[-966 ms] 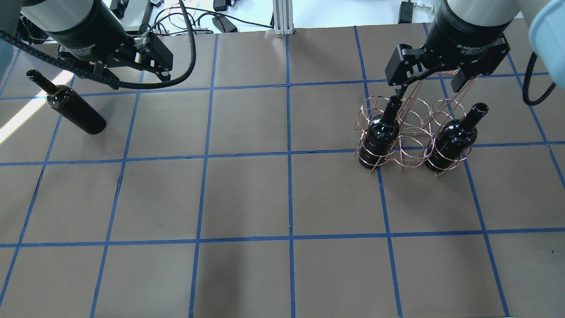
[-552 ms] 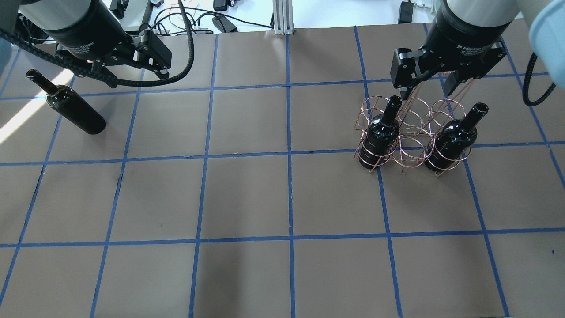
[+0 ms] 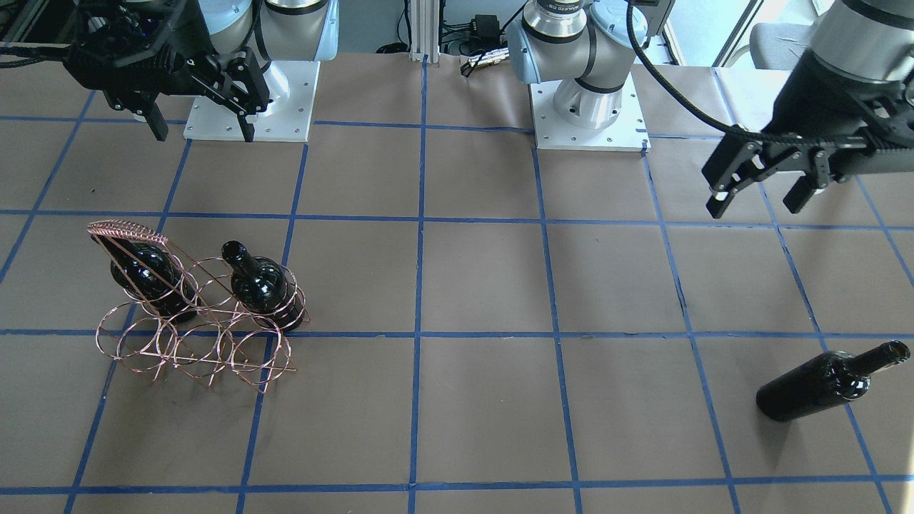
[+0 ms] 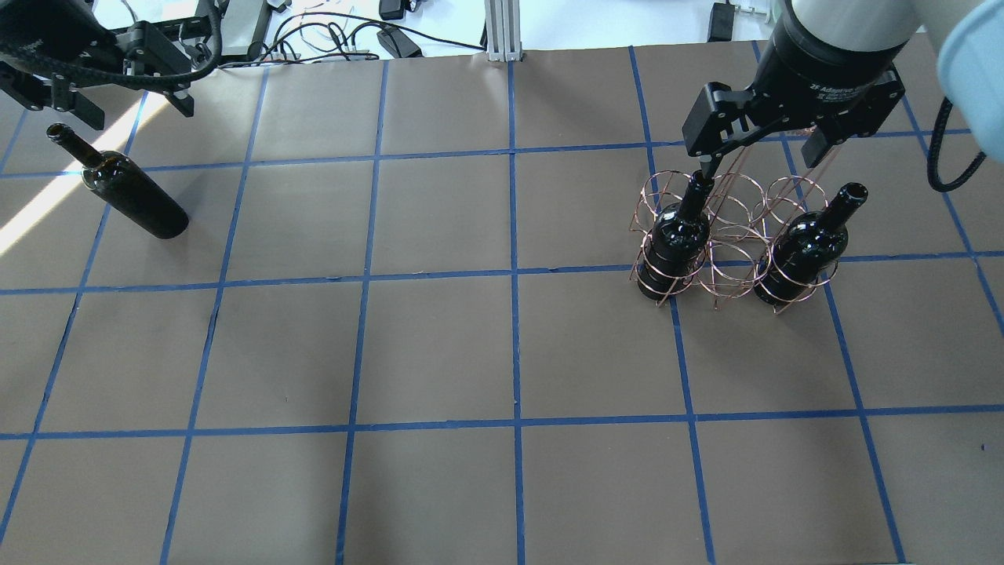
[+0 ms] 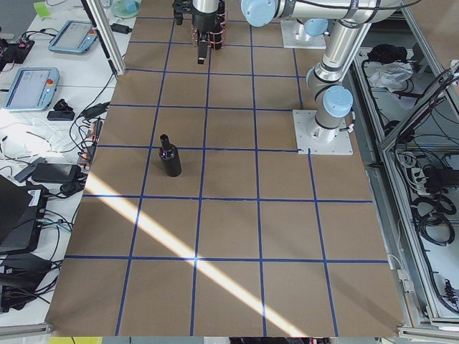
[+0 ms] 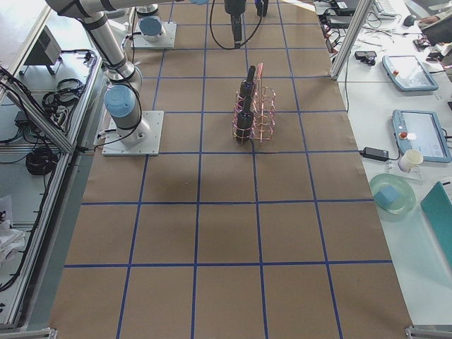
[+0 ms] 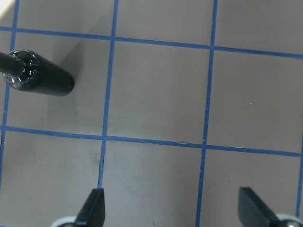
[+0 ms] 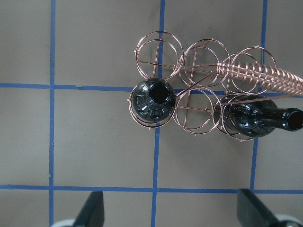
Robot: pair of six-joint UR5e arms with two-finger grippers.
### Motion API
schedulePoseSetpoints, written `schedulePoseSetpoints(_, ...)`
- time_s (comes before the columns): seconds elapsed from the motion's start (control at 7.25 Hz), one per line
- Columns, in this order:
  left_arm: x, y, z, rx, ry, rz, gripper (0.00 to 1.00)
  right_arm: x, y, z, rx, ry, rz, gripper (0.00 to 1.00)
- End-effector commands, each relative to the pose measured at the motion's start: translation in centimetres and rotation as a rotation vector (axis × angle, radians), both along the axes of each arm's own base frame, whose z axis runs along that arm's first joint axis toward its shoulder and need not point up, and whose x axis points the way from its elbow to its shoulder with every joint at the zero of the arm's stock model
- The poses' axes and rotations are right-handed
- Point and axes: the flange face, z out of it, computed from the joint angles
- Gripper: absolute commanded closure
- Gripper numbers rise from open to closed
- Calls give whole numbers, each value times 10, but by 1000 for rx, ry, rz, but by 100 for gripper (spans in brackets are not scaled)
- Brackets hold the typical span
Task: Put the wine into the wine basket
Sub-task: 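Reach the left gripper to the lying dark bottle's neck and grasp it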
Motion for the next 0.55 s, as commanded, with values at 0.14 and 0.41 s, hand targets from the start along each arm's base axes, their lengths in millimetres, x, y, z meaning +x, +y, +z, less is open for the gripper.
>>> schedulePoseSetpoints(0.14, 115, -42, -44, 66, -14, -91, 0, 1, 1, -1, 3, 0, 3, 0)
schedulePoseSetpoints(0.41, 186, -65, -84, 77, -18, -123, 0, 2, 2, -2, 6, 0, 5, 0)
